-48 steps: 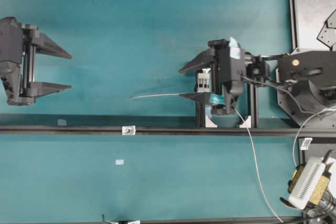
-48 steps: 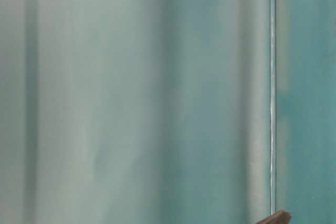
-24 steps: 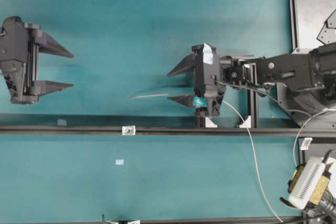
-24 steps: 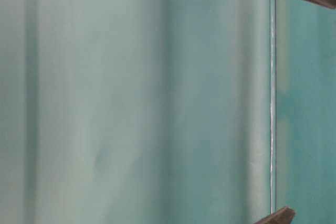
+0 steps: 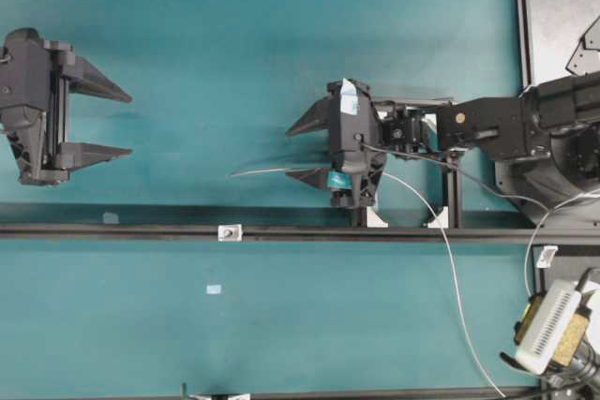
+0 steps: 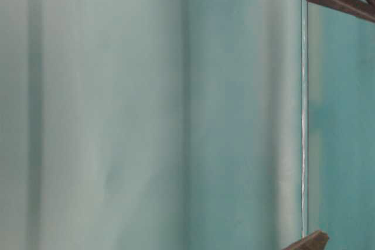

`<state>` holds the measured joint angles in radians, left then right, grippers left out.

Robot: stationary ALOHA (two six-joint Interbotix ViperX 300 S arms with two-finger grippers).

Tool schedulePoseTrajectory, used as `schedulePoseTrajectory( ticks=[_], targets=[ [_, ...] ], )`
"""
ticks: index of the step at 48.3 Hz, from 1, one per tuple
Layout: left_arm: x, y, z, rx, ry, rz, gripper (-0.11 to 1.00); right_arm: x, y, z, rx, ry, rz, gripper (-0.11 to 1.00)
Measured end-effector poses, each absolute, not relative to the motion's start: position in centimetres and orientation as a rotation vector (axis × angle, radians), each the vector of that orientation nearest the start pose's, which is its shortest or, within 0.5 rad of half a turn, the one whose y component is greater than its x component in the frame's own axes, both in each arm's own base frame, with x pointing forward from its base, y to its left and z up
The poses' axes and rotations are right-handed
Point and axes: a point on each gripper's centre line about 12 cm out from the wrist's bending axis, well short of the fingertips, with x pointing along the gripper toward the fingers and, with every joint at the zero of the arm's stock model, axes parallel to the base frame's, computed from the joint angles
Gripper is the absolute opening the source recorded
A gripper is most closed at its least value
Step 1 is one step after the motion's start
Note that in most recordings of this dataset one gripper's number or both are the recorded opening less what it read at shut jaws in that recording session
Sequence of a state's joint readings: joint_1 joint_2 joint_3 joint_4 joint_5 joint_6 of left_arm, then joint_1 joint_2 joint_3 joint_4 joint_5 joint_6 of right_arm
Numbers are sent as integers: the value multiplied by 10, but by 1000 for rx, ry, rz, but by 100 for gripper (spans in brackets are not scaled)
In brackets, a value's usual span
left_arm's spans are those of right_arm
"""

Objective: Insert the wire into the hole on the right side and pull it with the left arm.
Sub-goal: 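Lower the open right gripper over the white wire's free end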

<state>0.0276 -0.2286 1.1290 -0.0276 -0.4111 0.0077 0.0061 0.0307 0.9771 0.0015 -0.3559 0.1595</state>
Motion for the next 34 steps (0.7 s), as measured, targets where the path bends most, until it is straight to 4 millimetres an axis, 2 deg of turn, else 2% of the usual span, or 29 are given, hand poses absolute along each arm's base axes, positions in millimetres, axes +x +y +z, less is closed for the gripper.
schedulePoseTrajectory(
  ticks=[12, 34],
  targets=[
    [281, 9, 142, -21, 491, 42, 83, 328, 1, 97, 153, 654, -51, 67],
    [281, 9, 141, -21, 492, 42, 83, 329, 1, 99, 154, 638, -50, 67]
  ],
)
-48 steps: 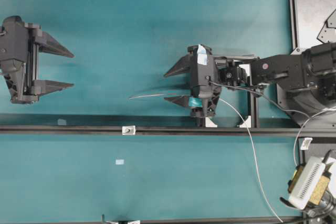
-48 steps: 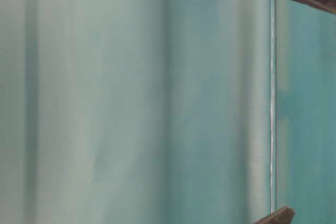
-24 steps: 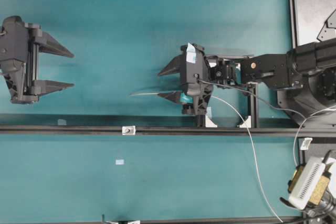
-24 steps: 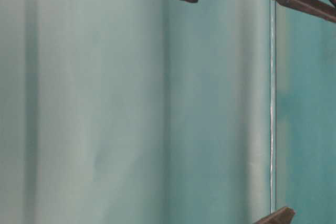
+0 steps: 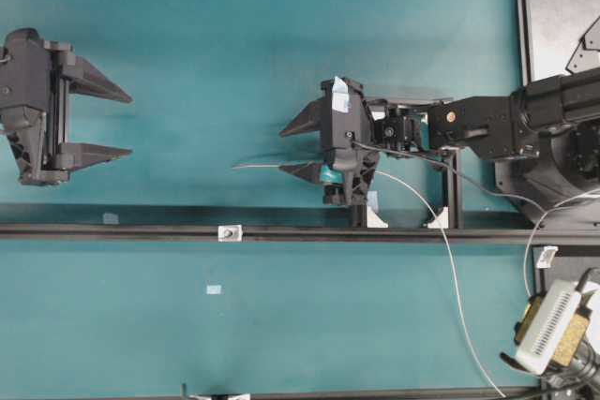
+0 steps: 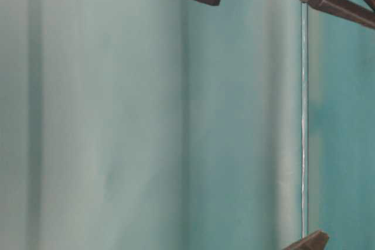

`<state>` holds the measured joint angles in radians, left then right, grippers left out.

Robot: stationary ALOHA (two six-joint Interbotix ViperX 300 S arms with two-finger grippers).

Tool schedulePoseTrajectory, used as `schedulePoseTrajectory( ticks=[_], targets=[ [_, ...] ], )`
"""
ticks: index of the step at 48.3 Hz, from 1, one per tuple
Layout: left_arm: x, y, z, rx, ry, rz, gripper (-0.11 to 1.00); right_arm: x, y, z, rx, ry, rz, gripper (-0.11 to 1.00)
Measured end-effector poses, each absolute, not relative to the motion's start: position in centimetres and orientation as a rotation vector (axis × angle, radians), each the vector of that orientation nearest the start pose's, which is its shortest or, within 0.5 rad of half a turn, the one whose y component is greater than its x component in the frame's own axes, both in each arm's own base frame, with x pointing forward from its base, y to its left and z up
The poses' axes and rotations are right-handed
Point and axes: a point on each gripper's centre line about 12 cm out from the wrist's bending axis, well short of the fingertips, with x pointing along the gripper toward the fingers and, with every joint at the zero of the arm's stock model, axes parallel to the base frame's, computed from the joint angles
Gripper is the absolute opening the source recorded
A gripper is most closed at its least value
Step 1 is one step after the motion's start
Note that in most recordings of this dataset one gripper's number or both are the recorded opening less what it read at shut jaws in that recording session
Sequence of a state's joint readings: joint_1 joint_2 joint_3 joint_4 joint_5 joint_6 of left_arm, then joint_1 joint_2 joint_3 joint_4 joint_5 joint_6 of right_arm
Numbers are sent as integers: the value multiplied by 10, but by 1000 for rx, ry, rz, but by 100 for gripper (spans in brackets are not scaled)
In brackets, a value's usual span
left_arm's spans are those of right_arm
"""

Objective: Insert the wire into the hole on the right side and pull it with the left arm.
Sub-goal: 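Lower the open right gripper over the white wire's free end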

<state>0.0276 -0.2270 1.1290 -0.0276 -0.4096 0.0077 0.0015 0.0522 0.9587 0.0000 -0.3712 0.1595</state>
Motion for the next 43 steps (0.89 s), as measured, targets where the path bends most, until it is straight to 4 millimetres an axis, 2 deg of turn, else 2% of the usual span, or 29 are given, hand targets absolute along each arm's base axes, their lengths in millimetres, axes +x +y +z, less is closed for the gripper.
schedulePoseTrajectory(
  ticks=[26, 34, 43],
  targets=[
    [281, 9, 142, -21, 491, 42, 83, 330, 1, 100, 154, 631, -49, 66],
    [281, 9, 142, -21, 491, 42, 83, 331, 1, 100, 154, 629, -49, 53],
    [281, 9, 142, -21, 489, 42, 83, 335, 1, 96, 154, 638, -50, 26]
  ],
)
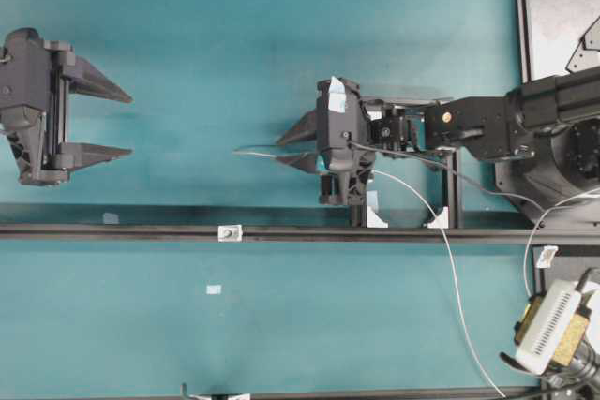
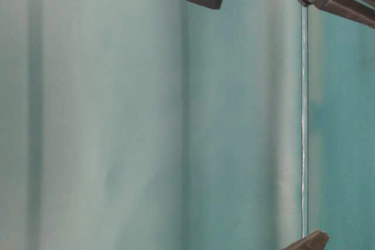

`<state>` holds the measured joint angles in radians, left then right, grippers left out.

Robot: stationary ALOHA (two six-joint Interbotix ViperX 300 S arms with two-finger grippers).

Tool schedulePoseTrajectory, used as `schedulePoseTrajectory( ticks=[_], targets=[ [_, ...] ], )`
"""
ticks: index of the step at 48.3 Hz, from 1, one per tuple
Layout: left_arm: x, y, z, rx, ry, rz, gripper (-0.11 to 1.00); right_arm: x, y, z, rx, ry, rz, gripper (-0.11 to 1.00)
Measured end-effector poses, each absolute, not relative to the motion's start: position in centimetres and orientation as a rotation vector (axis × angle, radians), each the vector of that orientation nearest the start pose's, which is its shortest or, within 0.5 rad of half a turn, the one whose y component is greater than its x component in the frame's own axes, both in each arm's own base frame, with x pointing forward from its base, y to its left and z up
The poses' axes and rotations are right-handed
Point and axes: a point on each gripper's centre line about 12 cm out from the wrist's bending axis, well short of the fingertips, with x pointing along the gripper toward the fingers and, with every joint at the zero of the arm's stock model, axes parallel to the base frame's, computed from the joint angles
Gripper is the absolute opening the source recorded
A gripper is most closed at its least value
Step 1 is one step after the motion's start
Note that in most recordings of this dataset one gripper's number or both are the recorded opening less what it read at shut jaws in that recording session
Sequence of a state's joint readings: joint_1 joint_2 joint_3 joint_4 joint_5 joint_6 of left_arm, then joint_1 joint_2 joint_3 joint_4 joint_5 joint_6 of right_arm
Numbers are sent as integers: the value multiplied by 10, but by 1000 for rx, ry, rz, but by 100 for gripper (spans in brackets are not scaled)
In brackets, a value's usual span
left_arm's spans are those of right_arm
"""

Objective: Insert the wire into the hole on the right side and pull it with the left arm.
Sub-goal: 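Lower the open right gripper over the white wire's free end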

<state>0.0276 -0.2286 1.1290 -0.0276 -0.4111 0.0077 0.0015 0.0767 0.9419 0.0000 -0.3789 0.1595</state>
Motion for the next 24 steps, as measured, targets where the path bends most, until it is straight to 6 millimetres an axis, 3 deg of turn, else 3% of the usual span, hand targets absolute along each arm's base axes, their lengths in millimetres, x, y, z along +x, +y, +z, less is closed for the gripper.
schedulePoseTrajectory(
  ticks=[7, 24],
  targets=[
    [281, 9, 142, -21, 489, 42, 82, 337, 1, 96, 152, 637, -49, 3],
    [281, 9, 142, -21, 489, 42, 82, 337, 1, 96, 152, 638, -49, 2]
  ],
)
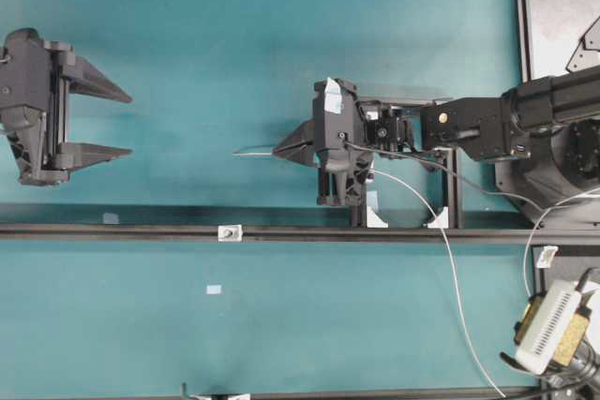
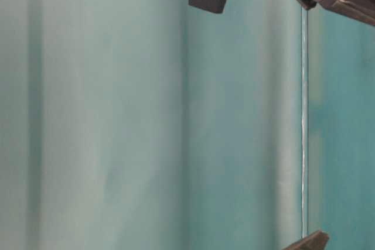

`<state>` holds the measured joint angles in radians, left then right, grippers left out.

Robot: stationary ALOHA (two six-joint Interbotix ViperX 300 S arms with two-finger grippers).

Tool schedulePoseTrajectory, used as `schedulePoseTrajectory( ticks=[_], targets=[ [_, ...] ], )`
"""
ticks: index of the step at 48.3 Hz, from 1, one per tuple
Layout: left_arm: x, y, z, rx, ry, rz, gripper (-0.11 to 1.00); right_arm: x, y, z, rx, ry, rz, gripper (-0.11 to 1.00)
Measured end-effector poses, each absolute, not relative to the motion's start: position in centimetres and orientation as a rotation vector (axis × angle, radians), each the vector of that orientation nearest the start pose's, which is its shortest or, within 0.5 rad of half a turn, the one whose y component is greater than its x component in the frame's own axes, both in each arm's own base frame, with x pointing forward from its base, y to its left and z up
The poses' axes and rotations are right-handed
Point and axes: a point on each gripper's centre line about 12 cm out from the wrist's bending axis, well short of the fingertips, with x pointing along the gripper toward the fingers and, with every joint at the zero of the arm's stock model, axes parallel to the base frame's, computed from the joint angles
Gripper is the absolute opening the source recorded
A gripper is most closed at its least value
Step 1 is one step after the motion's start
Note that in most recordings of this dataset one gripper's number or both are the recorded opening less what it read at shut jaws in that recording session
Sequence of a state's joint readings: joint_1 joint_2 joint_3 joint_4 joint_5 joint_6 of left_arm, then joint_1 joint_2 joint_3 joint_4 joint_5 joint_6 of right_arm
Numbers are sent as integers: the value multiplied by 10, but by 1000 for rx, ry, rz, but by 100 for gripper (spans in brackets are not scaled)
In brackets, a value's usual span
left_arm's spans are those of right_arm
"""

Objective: Insert the wire into the hole on the right side and pull it with the left arm.
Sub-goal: 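Lower the open right gripper over the white wire's free end, then close the right gripper on the white wire near its tip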

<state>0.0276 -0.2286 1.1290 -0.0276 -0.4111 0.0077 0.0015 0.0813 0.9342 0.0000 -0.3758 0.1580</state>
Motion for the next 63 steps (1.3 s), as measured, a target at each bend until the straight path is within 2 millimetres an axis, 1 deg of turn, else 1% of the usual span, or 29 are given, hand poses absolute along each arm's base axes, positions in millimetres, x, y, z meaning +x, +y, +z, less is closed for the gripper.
schedulePoseTrajectory(
  ticks=[16, 42, 54, 63],
  targets=[
    [281, 9, 141, -23, 492, 43, 82, 336, 1, 97, 154, 640, -50, 2],
    [286, 9, 148, -23, 469, 42, 82, 333, -1, 143, 151, 554, -45, 2],
    [288, 9, 150, -23, 463, 42, 82, 329, -3, 158, 143, 529, -47, 2],
    [290, 9, 151, -23, 458, 42, 82, 327, -5, 164, 144, 532, -52, 2]
  ],
)
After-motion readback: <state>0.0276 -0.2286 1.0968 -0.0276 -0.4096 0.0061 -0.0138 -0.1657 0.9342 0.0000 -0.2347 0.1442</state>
